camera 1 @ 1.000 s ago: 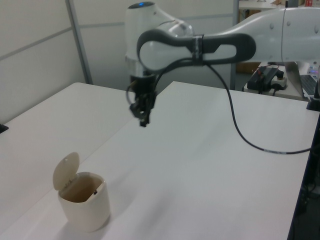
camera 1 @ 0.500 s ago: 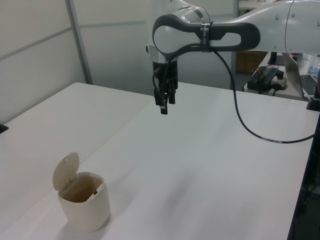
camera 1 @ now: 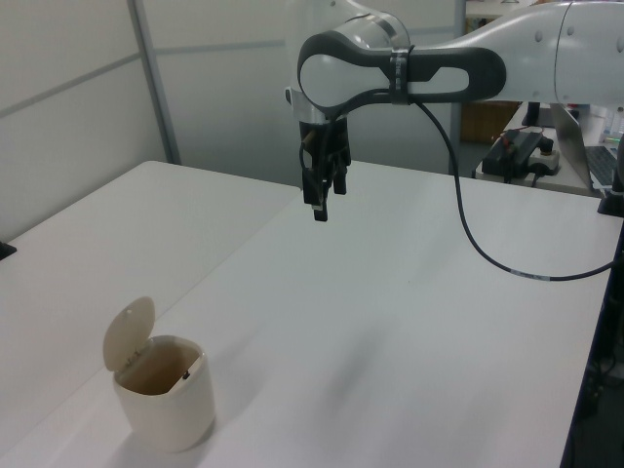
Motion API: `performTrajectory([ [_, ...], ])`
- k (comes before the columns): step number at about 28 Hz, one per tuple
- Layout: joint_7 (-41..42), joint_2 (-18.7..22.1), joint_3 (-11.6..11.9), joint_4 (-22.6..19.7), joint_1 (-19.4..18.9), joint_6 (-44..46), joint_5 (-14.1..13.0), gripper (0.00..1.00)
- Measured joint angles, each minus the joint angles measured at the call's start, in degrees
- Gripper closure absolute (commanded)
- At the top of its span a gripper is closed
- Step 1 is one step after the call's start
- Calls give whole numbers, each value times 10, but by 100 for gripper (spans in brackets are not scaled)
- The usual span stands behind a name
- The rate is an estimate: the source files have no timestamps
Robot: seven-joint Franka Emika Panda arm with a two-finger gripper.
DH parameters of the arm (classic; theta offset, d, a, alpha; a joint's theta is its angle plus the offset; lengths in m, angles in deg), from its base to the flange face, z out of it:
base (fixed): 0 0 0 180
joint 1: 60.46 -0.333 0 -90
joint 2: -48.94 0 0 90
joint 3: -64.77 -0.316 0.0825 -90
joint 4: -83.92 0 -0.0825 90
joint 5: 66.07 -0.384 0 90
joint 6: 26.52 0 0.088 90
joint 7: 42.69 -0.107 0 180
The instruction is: Open the trash can
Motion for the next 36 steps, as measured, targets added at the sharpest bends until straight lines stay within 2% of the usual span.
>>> performTrajectory([
  [19, 0, 11, 11, 1, 0, 5, 0, 0],
  [36, 0, 9, 10, 0, -2, 5, 0, 0],
])
